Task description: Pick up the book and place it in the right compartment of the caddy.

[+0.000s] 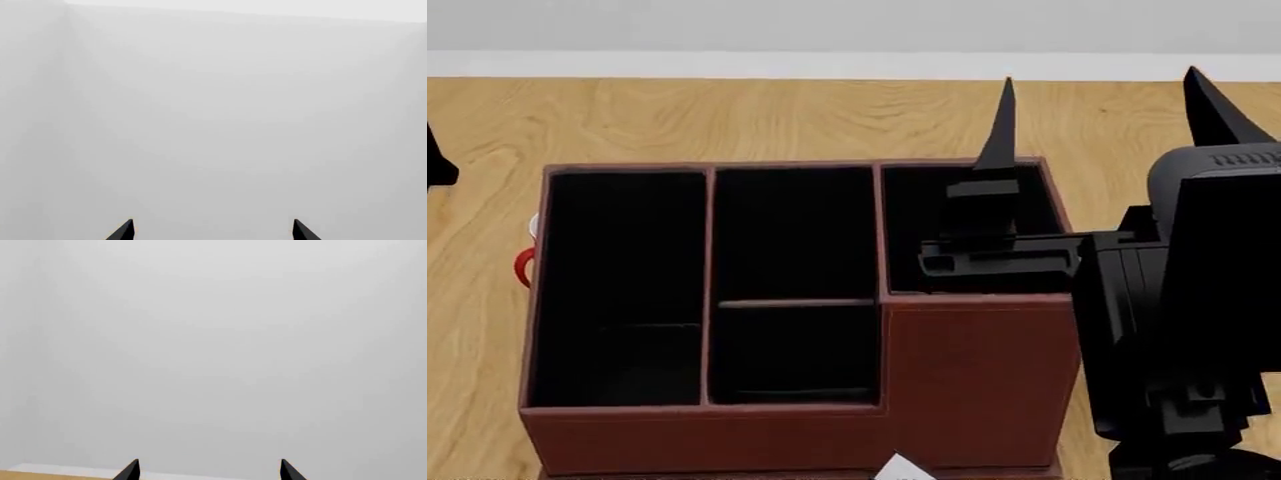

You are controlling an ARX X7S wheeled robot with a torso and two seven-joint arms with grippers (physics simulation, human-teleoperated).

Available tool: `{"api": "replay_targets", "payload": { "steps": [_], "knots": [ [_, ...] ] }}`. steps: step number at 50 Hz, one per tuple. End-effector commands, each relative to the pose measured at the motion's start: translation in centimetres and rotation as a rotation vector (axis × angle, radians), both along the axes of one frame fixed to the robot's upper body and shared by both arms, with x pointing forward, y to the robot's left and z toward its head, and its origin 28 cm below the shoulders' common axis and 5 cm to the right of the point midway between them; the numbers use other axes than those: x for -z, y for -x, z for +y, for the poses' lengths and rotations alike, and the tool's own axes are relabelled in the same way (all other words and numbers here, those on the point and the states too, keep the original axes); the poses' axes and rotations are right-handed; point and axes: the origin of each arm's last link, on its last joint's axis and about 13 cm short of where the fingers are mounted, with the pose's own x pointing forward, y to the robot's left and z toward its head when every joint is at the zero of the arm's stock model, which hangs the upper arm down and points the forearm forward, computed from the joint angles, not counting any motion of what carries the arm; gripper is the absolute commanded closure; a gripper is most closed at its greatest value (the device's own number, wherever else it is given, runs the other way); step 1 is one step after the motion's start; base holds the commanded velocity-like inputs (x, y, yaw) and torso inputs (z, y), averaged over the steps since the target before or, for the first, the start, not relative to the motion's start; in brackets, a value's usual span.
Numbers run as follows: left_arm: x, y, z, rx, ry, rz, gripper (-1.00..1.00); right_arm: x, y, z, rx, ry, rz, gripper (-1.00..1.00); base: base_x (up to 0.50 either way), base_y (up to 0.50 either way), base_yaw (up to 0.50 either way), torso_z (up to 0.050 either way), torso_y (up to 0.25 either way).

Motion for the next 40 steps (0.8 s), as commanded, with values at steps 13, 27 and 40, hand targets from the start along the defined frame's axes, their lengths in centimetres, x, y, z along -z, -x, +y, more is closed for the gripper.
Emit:
{"api": "replay_targets", "payload": {
  "steps": [13, 27, 40],
  "knots": [
    [-1.0, 0.4, 0.2, 0.001, -0.005, -0.031, -1.0, -3.9, 1.0, -1.9, -0.076, 0.041, 0.063, -1.0, 0.0, 0.0, 0.0, 0.0, 0.0],
    [-1.2, 0.5, 0.5, -0.005, 0.002, -0.045, -1.0, -10.3, 1.9, -4.3, -0.259, 0.233, 0.401, -1.0, 0.0, 0.0, 0.0, 0.0, 0.001],
    [-1.1, 0.3, 0.4, 0.003, 0.009, -0.049, -1.0, -12.6, 0.5, -3.1, -0.39, 0.444, 0.631, -1.0, 0.0, 0.0, 0.0, 0.0, 0.0]
  ]
}}
